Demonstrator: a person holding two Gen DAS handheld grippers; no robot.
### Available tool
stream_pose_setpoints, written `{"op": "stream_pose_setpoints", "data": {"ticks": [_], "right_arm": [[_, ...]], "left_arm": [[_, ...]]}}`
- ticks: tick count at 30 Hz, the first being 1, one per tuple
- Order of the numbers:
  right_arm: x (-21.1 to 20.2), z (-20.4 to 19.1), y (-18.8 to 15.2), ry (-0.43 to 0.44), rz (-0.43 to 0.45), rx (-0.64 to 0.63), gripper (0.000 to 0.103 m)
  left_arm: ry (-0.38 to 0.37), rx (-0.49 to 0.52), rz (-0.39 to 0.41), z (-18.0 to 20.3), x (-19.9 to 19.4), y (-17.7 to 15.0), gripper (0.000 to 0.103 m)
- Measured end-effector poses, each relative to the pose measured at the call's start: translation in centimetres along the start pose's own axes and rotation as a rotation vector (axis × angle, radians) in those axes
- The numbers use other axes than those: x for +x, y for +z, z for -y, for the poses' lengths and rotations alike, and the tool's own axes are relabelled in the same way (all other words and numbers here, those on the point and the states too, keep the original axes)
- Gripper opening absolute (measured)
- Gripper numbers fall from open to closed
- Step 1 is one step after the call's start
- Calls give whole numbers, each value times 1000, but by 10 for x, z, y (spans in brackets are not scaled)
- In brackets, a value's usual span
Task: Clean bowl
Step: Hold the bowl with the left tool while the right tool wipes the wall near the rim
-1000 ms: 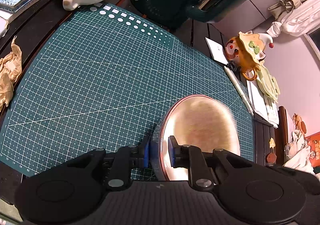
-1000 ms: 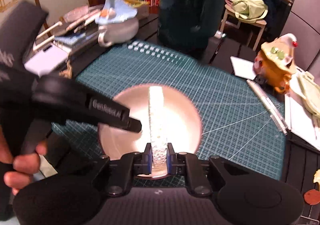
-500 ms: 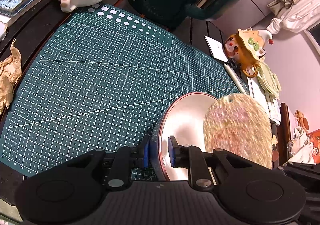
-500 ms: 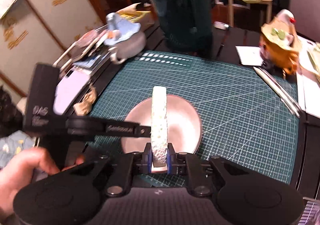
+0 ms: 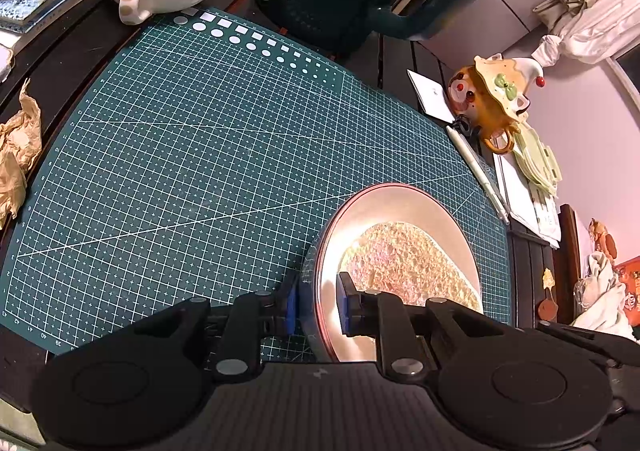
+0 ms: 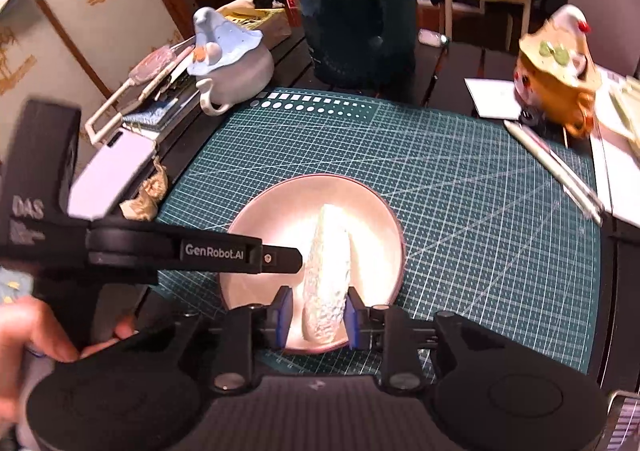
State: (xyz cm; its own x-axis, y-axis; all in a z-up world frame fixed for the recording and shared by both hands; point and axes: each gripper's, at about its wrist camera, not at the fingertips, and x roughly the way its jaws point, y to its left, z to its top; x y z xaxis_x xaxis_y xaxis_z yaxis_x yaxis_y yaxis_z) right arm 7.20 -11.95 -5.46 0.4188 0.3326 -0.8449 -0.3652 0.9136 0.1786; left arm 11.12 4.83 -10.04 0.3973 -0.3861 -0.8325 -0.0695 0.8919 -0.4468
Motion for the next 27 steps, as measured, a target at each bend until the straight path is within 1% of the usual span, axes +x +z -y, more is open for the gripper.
{"op": "stream_pose_setpoints", "data": {"ticks": [3, 5, 6, 8, 12, 13, 14, 16, 17, 19, 21, 22, 24, 25, 27], "right_arm": [[-13, -1, 5, 0, 8, -23, 13], [-23, 6, 8, 62, -19, -4, 13], [-27, 11, 9, 93, -26, 17, 14], [-28, 20, 11, 127, -40, 65, 16], [-18, 35, 14, 138, -62, 166, 17], [-17, 38, 14, 144, -66, 181, 19], [-16, 39, 13, 146, -68, 183, 27], [-16, 36, 10, 153, -65, 167, 31], [-16, 34, 10, 151, -63, 159, 31], [-15, 26, 9, 122, -56, 122, 30], [-13, 21, 8, 88, -48, 98, 27], [-14, 19, 8, 70, -40, 88, 20], [-17, 16, 8, 34, -21, 67, 15], [-21, 15, 10, 20, 5, 60, 14], [-26, 18, 12, 29, 36, 76, 13]], "left_arm": [[-1, -3, 0, -1, 0, 1, 18], [0, -2, 0, -1, 0, 1, 18], [1, 1, 0, -1, 1, 0, 18], [4, 9, -1, 1, 1, -1, 18], [8, 14, 1, 1, 1, 0, 18], [7, 12, 1, 1, 1, 0, 18], [7, 12, 0, 1, 1, 0, 18], [8, 14, -2, 1, 1, -1, 18], [7, 15, -3, 1, 2, 0, 18], [6, 14, -5, 1, 2, 0, 18], [5, 13, -8, 1, 3, 0, 18], [4, 12, -7, 1, 2, 0, 18], [4, 12, -7, 1, 2, 0, 18], [4, 13, -6, 1, 2, 0, 18], [5, 15, -5, 1, 2, 0, 18]]}}
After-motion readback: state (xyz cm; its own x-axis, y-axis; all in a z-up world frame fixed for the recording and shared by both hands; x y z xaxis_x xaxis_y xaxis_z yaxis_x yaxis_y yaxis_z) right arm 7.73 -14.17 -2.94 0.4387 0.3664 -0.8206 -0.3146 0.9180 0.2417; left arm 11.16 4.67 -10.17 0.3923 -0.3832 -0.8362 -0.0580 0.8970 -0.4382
